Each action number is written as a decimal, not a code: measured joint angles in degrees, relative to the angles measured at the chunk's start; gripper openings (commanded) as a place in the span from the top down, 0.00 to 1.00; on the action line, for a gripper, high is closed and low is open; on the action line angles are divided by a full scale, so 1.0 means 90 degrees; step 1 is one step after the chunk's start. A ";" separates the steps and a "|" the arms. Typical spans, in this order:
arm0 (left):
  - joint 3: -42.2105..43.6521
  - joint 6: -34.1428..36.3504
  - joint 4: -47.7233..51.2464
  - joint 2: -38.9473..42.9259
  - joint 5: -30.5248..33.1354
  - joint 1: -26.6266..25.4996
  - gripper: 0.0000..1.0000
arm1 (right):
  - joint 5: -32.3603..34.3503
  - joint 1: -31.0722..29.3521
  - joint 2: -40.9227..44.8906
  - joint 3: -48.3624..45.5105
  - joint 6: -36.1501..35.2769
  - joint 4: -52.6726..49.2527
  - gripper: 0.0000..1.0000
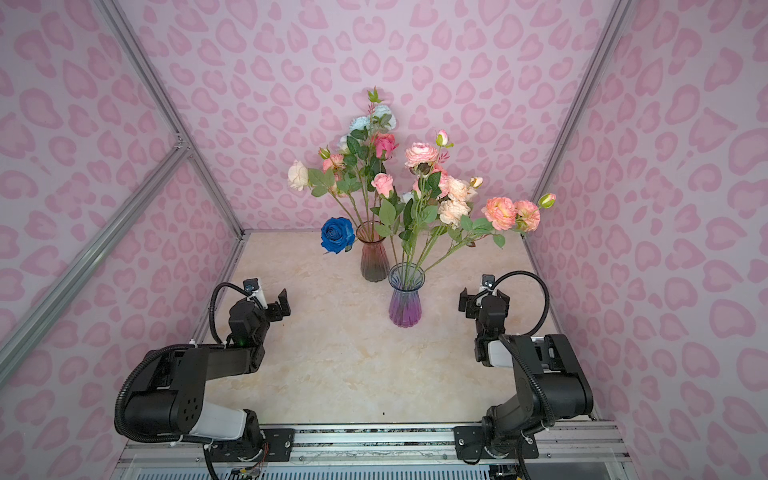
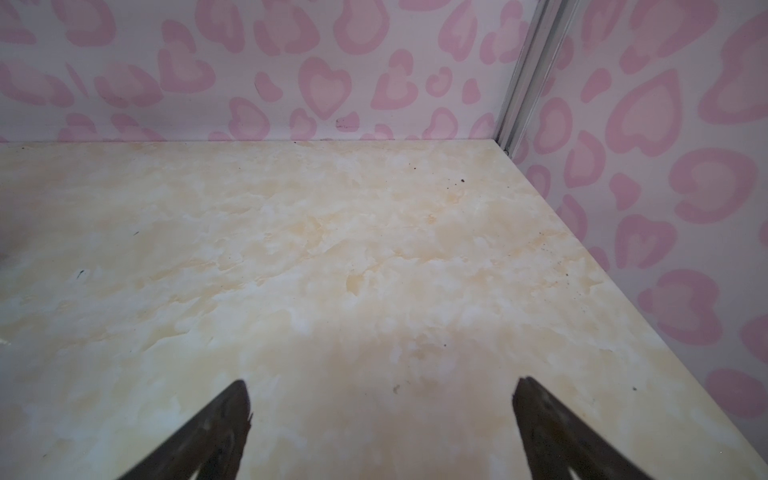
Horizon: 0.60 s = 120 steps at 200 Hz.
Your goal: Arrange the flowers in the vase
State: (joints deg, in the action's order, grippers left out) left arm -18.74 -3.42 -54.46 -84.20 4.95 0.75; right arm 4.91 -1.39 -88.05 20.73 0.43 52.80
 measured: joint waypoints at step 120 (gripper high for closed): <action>0.0000 0.0000 0.0002 0.0000 -0.0002 0.0000 0.02 | 0.0000 -0.0039 0.0000 -0.0058 -0.0022 0.0015 0.00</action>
